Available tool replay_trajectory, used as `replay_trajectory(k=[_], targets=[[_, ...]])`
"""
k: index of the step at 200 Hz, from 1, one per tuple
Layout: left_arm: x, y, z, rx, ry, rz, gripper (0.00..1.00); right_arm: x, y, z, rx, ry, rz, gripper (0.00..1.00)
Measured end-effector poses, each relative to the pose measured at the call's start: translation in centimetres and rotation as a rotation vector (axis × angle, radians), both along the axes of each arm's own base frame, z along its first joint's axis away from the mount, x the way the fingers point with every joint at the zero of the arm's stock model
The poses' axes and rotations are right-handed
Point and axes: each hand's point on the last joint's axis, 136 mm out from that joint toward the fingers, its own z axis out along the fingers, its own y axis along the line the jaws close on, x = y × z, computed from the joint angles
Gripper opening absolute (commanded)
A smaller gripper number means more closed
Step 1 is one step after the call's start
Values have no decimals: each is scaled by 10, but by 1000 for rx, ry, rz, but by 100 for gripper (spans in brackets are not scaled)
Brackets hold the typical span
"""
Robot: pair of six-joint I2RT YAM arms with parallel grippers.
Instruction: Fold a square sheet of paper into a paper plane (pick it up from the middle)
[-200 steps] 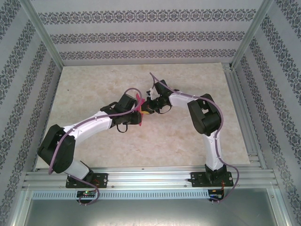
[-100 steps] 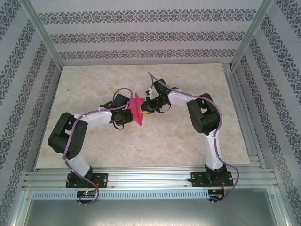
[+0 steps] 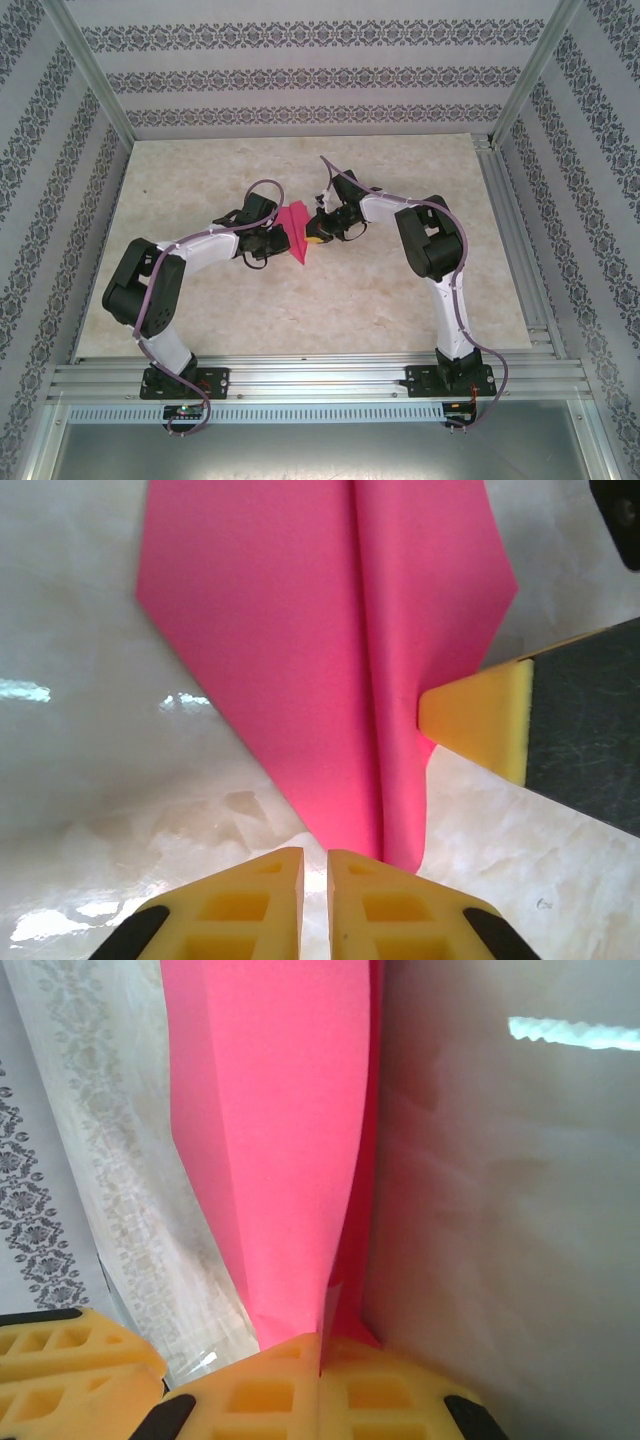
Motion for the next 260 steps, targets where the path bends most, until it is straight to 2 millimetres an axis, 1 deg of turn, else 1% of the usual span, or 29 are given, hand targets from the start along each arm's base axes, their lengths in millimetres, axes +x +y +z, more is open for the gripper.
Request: replay_trajectory(k=[53, 92, 140, 202, 233, 260], targets=[[-2, -11, -5, -42, 20, -48, 18, 6, 3, 3, 12, -16, 2, 5], [-2, -23, -9, -94, 30, -85, 18, 6, 4, -5, 5, -1, 5, 5], [1, -34, -15, -142, 40, -108, 18, 7, 3, -5, -2, -13, 14, 5], [7, -44, -12, -197, 27, -116, 19, 7, 2, -5, -9, -7, 15, 5], [9, -48, -20, -216, 42, -111, 18, 7, 2, -5, -10, -5, 15, 5], [8, -47, -30, -209, 62, -102, 17, 7, 2, -5, -11, -8, 18, 5]])
